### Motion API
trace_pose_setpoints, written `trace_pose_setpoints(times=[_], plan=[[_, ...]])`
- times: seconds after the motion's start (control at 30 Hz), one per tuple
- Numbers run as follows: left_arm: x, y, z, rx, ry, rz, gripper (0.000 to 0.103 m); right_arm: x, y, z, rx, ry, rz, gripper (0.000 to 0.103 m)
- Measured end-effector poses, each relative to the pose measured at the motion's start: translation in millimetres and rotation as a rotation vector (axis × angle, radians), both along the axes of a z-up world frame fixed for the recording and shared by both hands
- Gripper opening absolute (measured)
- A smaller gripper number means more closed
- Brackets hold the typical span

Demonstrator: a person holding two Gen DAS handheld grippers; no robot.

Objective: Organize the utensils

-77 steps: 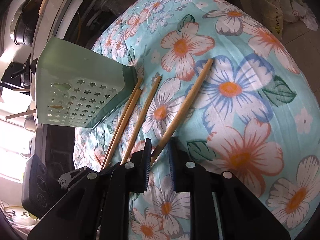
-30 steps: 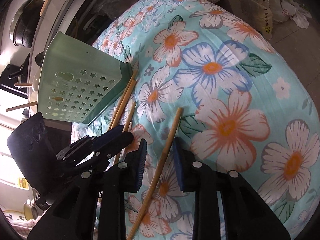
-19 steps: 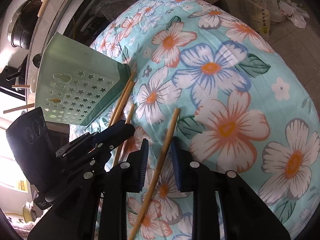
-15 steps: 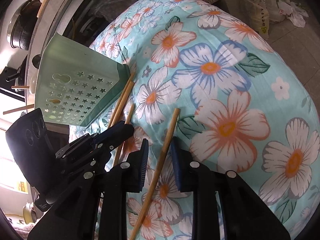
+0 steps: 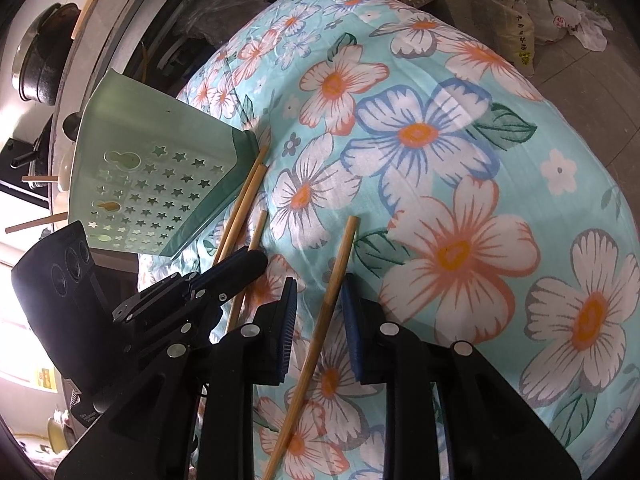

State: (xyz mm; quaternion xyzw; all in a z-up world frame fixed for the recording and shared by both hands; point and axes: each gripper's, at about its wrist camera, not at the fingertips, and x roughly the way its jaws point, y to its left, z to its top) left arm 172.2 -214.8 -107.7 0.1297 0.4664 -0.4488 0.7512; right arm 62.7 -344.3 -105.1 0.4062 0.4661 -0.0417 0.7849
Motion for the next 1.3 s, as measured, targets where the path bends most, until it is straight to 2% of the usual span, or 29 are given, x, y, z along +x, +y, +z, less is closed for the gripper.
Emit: trace_pose_setpoints(times=[1.3], plan=[[2.3,4.2,-1.1,-0.013,0.020,0.003,0.006,-2.2,-5.3,-1.7,0.024,-0.007,-0.016,0.020]])
